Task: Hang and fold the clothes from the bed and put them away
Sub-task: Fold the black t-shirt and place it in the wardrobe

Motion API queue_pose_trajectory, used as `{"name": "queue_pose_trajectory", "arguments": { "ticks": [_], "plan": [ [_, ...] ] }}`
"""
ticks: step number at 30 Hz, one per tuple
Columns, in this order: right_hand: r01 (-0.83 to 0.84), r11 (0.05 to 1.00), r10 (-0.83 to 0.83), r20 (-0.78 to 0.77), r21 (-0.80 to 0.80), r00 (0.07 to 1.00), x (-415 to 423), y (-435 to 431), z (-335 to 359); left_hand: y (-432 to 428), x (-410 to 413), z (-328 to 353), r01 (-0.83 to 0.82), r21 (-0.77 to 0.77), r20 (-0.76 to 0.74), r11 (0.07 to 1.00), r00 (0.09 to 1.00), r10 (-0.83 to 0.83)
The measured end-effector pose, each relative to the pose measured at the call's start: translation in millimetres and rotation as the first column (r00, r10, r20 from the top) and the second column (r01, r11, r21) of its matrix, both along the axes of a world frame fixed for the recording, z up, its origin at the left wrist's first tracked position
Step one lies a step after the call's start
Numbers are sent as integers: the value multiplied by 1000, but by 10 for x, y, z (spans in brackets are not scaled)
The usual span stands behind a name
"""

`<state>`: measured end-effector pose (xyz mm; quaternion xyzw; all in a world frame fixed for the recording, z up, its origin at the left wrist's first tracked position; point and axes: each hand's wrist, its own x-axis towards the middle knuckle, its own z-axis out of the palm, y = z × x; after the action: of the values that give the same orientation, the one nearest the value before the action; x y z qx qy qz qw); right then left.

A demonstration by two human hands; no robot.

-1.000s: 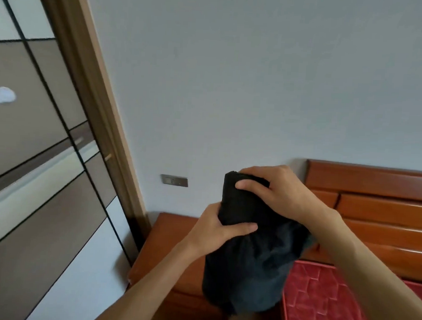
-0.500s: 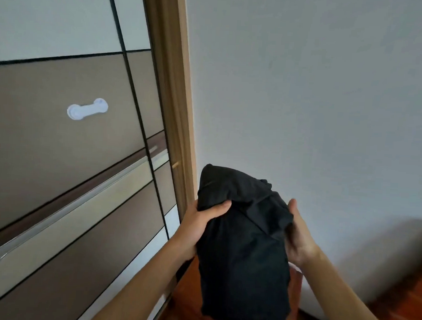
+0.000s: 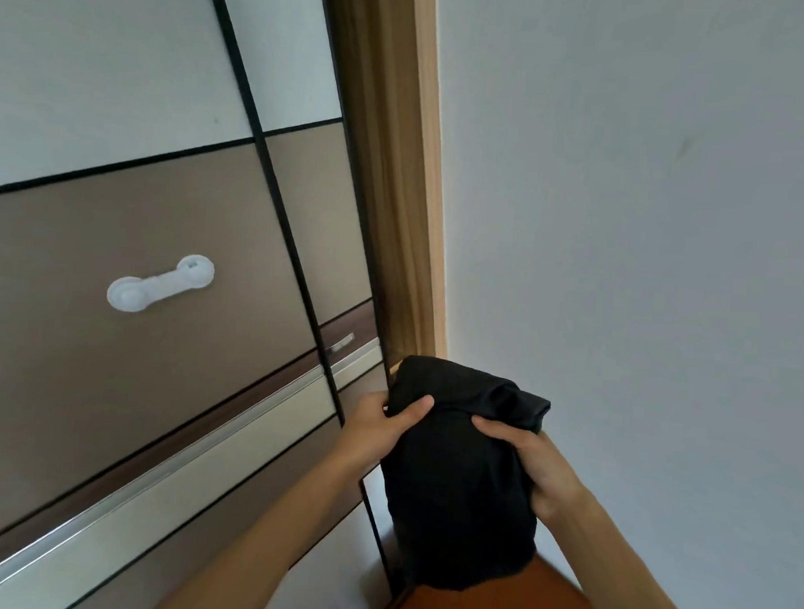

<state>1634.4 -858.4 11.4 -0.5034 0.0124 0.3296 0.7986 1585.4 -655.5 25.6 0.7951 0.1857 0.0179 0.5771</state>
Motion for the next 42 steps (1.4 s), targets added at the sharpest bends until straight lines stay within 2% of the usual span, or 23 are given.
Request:
{"name": "queue_pose_trajectory", "arguments": {
  "ticks": [2,4,5,6,7,8,9,10,11,13,15,16,25,32,40,42],
  "plan": [
    [19,999,-19,-14,27,1000,240,36,-4,135,210,-26,-1,20,11,1000,1000,0],
    [48,997,-46,-37,54,998,468,49,9,285,402,-45,-68,93,64,993,996,62],
    [67,995,-63,-53,68,997,577,60,17,376,518,-47,-116,218,96,969,991,96],
    [88,993,-83,-69,82,994,682,79,18,479,647,-40,-132,422,113,897,989,92],
    [102,990,-95,-77,94,992,777,109,24,579,787,-17,-112,661,115,742,992,47],
    [108,988,-100,-81,106,992,860,143,21,666,943,14,-72,853,101,517,995,-27],
    [108,987,-99,-83,115,992,926,177,18,749,1126,24,-29,962,59,271,993,-106],
    [103,987,-93,-83,125,992,983,214,8,813,1308,40,21,999,-13,47,988,-154],
    [99,987,-89,-80,130,993,1026,248,-2,858,1468,58,81,988,-102,-131,982,-157],
    [91,987,-82,-67,131,994,1084,284,-11,903,1703,44,248,900,-278,-359,960,-31],
    [79,990,-73,-53,120,996,1129,290,-32,904,1789,-64,396,756,-369,-521,916,159],
    [73,991,-68,-49,110,997,1143,287,-50,881,1787,-115,447,692,-388,-567,893,229],
    [34,996,-33,-10,83,999,993,331,99,961,1438,-132,487,555,-412,-674,865,285],
    [-39,995,31,85,91,996,790,444,482,1005,912,-44,590,449,-480,-671,793,376],
    [-80,996,72,176,43,982,478,585,669,927,510,-50,648,562,-533,-514,759,374],
    [-81,996,75,178,31,981,415,582,650,920,396,-31,658,550,-540,-514,750,383]
  ]
}}
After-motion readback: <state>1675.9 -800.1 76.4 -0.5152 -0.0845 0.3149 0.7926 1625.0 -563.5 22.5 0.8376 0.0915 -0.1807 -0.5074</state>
